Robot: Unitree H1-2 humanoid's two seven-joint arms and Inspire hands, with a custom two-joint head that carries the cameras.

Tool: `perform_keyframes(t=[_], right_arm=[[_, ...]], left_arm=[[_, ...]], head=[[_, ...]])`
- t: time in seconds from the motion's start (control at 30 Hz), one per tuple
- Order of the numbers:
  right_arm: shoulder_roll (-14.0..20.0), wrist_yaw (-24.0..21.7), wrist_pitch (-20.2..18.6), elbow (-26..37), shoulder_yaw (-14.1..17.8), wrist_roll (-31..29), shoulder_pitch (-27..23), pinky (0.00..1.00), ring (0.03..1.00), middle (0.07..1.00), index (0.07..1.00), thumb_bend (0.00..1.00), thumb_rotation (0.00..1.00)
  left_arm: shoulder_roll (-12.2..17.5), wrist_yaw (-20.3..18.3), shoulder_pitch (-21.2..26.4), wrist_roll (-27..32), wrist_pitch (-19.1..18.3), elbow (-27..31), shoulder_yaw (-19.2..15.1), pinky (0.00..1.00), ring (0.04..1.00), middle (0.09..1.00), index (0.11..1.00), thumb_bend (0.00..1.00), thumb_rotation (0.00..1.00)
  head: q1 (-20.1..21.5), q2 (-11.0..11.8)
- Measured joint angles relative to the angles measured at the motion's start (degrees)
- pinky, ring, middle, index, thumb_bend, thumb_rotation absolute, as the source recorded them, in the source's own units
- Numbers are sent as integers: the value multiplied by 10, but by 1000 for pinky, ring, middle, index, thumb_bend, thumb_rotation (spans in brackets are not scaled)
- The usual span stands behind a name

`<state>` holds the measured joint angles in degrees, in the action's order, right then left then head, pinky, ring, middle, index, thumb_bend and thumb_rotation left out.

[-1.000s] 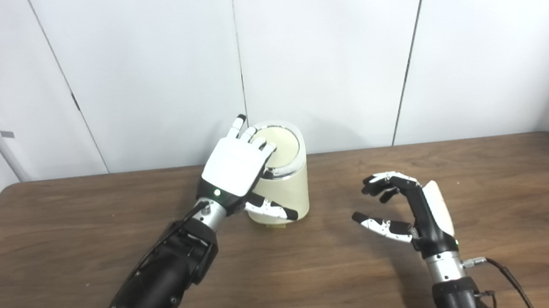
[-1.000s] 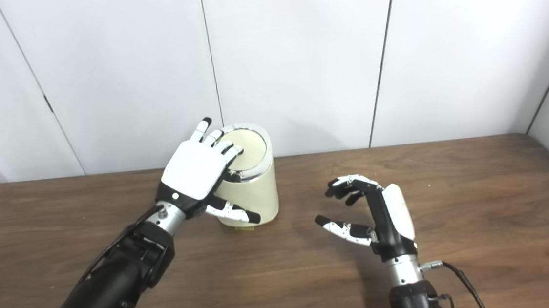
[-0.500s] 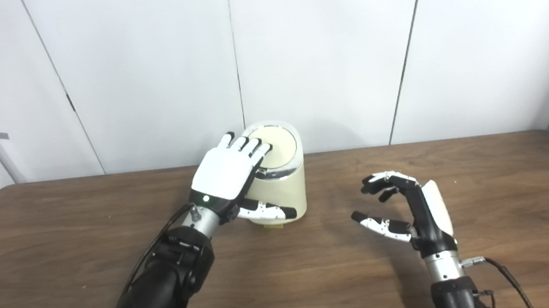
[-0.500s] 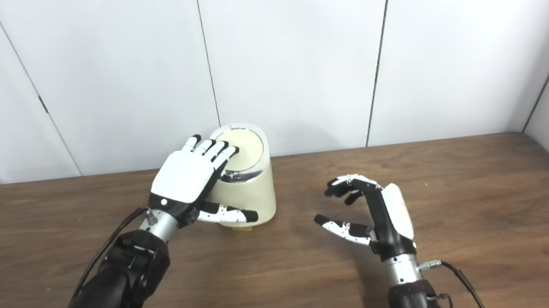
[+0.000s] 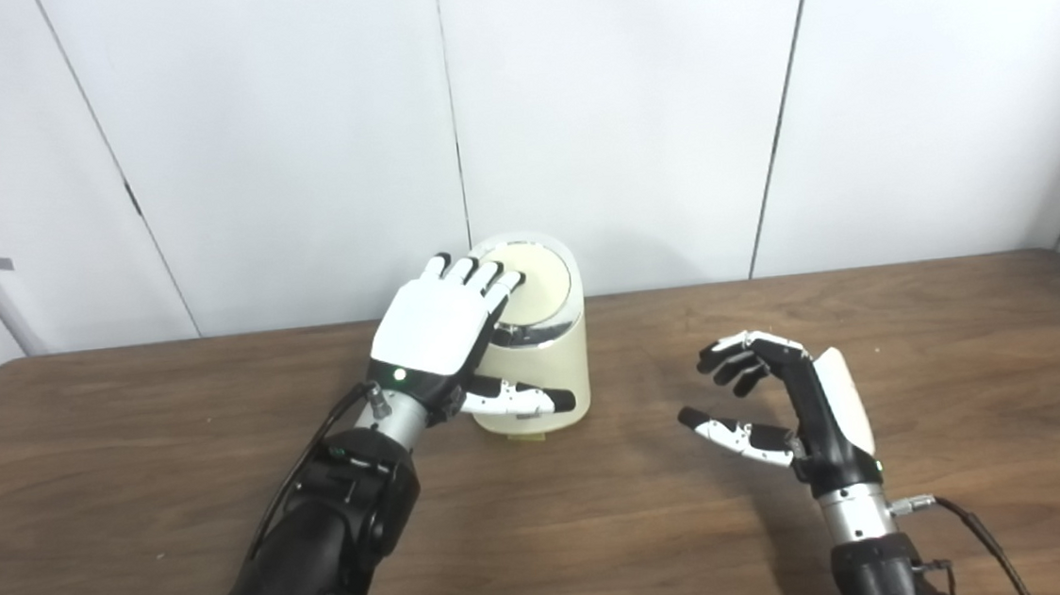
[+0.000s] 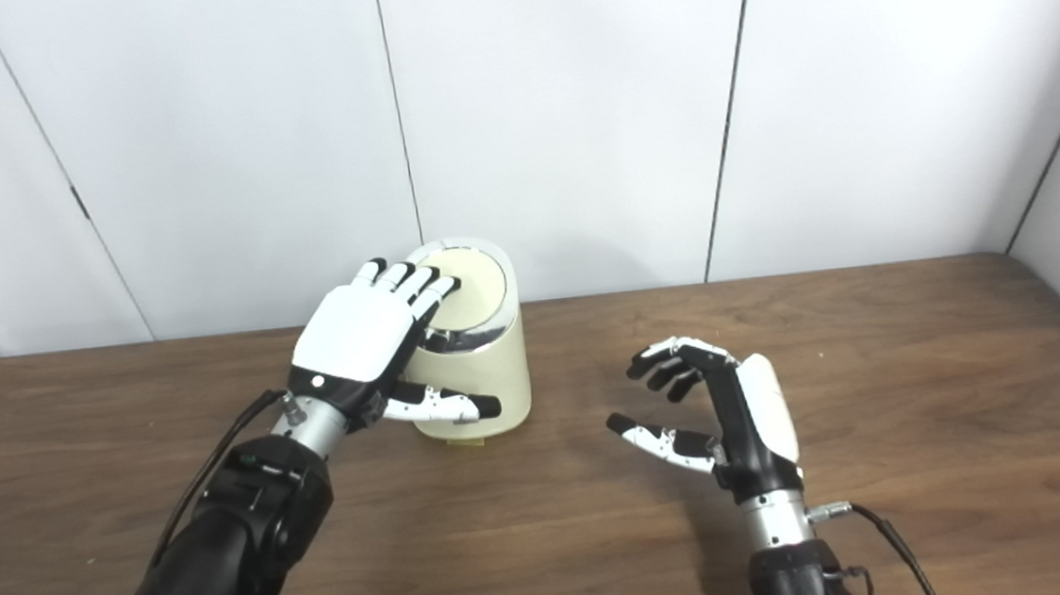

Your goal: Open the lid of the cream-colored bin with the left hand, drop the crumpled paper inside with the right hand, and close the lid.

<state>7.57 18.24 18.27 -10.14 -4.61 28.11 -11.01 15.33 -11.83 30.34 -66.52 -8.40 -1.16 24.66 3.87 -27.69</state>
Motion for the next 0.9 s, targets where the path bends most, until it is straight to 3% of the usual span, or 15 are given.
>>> perform_keyframes(t=[0.17, 0.23, 0.3, 0.4, 0.43, 0.47, 0.53, 0.7, 0.8, 0.9], right_arm=[[-1, 0, 0, 1, 0, -2, 0, 428, 549, 626, 494, 485, 140], [-1, 0, 0, 1, 0, -3, 0, 426, 547, 624, 494, 485, 140], [-1, -1, 0, 1, 0, -4, 0, 423, 548, 622, 494, 485, 140], [0, -1, -3, 4, 0, -4, 1, 430, 557, 628, 494, 485, 139], [0, -1, -3, 4, 0, -3, 1, 434, 559, 627, 494, 485, 139], [0, -1, -3, 4, 0, -2, 1, 440, 563, 627, 494, 485, 138], [0, -1, -3, 4, 0, -1, 2, 446, 567, 625, 494, 485, 139], [0, -1, -3, 5, 0, 0, 2, 431, 553, 621, 494, 485, 139], [0, -1, -3, 6, 0, 0, 3, 417, 539, 614, 494, 485, 139], [1, -2, -3, 9, 0, 0, 5, 421, 545, 617, 494, 485, 140]], left_arm=[[-30, 15, -28, 74, -12, 17, -58, 1000, 910, 889, 902, 798, 1000], [-40, 46, -41, 106, -8, 18, -79, 994, 867, 853, 864, 788, 1000], [-50, 81, -55, 148, 10, 19, -108, 905, 827, 821, 821, 748, 1000], [-73, 130, -75, 251, 57, 21, -166, 758, 792, 795, 782, 590, 1000], [-78, 140, -80, 284, 70, 25, -180, 717, 783, 789, 779, 484, 1000], [-82, 143, -85, 318, 83, 30, -191, 693, 780, 786, 780, 387, 1000], [-94, 148, -95, 387, 110, 39, -216, 693, 783, 787, 786, 319, 1000], [-101, 151, -126, 496, 164, 42, -240, 702, 790, 791, 783, 280, 983], [-99, 151, -151, 518, 183, 42, -246, 663, 766, 778, 764, 228, 943], [-97, 151, -172, 543, 193, 42, -252, 694, 771, 774, 762, 208, 902]], head=[[3, -3], [2, -3], [2, -4], [1, -4], [1, -4], [2, -4], [0, -4], [3, -5], [4, -7], [6, -10]])
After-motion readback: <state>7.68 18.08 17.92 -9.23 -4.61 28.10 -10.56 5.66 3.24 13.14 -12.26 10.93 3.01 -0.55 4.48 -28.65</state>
